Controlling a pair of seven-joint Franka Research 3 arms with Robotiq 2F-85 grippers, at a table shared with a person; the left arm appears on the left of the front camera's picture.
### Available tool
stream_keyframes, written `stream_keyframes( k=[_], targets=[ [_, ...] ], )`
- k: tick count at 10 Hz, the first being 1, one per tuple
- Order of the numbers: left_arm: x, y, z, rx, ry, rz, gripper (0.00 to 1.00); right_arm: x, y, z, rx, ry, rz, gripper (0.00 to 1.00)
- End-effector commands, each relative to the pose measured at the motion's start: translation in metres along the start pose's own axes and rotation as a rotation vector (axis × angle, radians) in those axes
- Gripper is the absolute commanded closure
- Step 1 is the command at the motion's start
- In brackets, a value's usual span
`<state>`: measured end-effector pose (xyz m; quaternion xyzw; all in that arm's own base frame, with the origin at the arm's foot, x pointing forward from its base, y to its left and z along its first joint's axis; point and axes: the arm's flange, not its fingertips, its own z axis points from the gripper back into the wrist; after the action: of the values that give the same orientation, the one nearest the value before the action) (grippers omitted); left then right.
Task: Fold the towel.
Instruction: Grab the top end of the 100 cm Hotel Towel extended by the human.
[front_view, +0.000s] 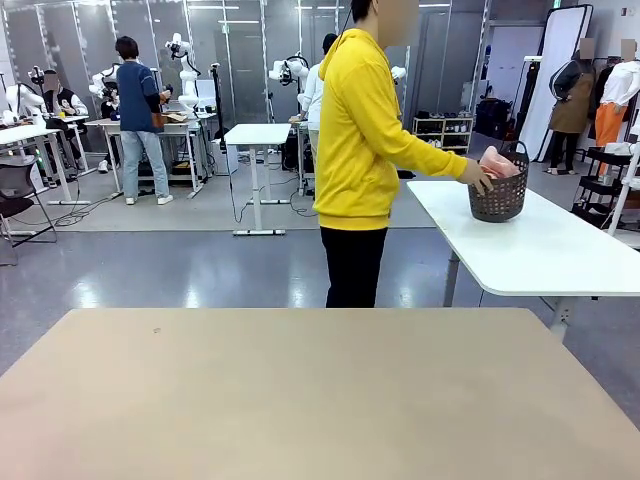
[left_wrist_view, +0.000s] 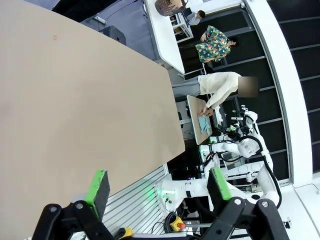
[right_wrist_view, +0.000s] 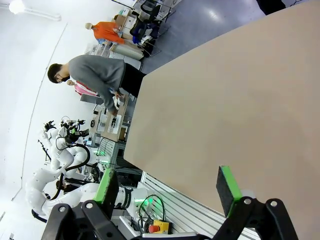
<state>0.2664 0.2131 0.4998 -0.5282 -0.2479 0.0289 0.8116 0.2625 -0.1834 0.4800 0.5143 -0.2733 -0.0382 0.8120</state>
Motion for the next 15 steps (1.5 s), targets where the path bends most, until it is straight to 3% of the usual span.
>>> stream_keyframes(
  k=[1, 15],
  targets=[
    [-0.0006, -0.0007, 0.0007, -0.013, 0.004, -0.008, 0.00, 0.0011, 0.0003, 0.0002, 0.006, -0.005, 0.006, 0.00],
    [-0.0006, -0.0007, 0.0007, -0.013, 0.004, -0.008, 0.00, 0.0011, 0.0003, 0.0002, 0.006, -0.005, 0.006, 0.00]
  ],
)
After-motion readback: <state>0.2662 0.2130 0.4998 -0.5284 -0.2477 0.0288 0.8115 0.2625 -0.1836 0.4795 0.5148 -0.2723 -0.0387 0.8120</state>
